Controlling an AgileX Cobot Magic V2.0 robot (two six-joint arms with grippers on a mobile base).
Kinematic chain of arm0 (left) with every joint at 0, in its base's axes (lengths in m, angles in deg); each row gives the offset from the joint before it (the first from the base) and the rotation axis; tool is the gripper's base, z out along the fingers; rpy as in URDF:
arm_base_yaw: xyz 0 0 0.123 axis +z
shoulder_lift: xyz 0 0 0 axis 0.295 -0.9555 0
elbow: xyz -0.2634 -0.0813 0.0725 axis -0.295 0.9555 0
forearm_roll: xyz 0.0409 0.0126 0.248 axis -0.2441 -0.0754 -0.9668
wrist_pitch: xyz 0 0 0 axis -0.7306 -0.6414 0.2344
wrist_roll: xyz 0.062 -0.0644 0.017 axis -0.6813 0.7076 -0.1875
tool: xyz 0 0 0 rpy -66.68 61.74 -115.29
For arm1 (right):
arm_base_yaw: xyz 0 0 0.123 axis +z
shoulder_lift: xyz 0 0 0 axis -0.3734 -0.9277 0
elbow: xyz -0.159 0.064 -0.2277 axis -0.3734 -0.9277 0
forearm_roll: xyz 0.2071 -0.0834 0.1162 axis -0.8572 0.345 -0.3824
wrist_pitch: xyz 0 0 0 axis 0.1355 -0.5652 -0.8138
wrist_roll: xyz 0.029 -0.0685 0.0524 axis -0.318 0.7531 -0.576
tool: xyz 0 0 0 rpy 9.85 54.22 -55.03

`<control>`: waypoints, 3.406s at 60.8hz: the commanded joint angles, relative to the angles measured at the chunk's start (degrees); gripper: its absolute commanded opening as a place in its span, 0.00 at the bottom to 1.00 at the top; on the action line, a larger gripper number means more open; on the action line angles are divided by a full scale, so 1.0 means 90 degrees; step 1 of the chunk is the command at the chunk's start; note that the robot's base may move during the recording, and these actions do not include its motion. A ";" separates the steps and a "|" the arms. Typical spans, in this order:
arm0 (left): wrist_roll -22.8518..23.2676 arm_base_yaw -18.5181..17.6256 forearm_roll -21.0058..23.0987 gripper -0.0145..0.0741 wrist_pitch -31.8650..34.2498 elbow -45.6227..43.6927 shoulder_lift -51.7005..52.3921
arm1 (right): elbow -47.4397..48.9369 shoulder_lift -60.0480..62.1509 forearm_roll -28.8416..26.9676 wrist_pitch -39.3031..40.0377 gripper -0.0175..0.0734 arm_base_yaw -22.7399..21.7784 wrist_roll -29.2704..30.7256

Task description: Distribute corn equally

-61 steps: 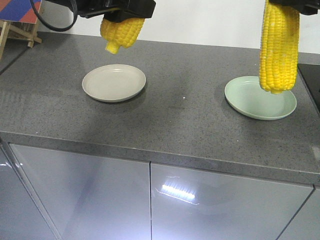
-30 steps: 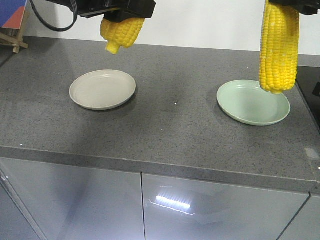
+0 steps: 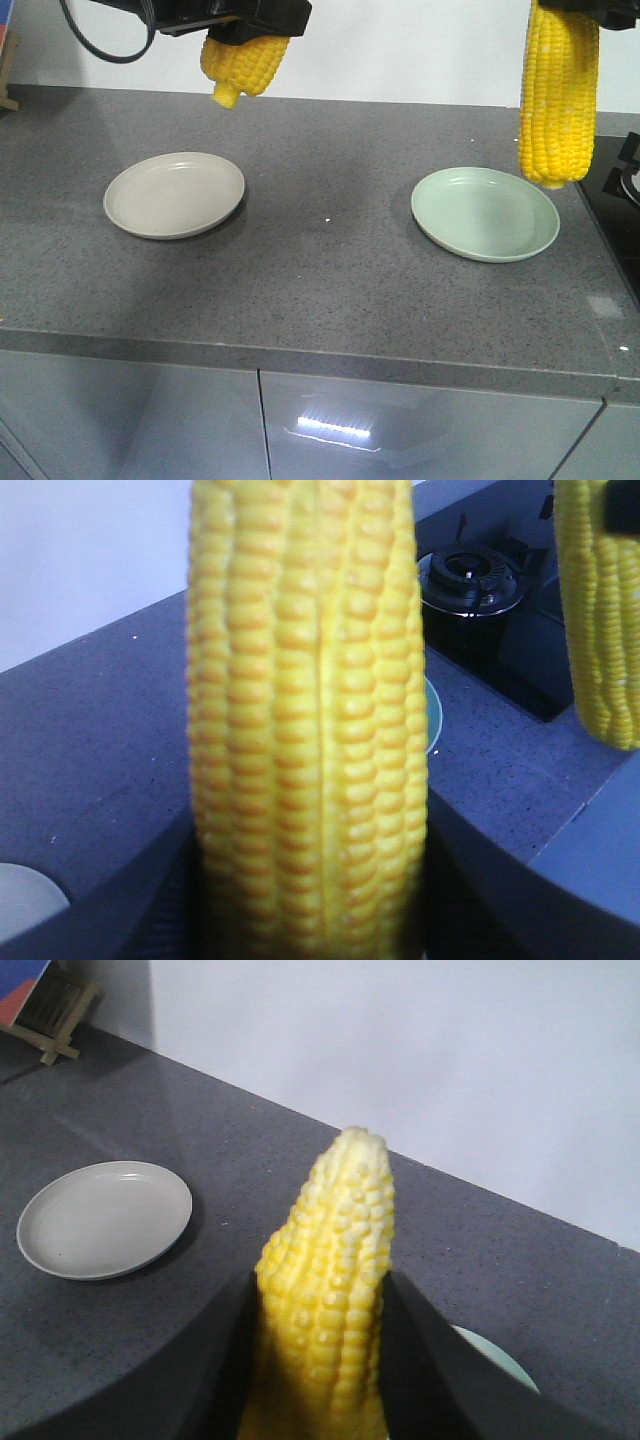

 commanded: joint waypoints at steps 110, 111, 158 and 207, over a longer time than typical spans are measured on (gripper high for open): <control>0.0058 -0.0006 0.0129 0.16 0.0424 -0.0201 0.0236 | 0.0193 0.0180 -0.0119 0.0427 0.19 -0.0017 0.0038; 0.0058 -0.0006 0.0129 0.16 0.0424 -0.0201 0.0236 | 0.0193 0.0180 -0.0119 0.0427 0.19 -0.0017 0.0038; 0.0058 -0.0006 0.0129 0.16 0.0424 -0.0201 0.0236 | 0.0193 0.0180 -0.0119 0.0427 0.19 -0.0017 0.0038; 0.0058 -0.0006 0.0129 0.16 0.0424 -0.0201 0.0236 | 0.0193 0.0180 -0.0119 0.0427 0.19 -0.0017 0.0038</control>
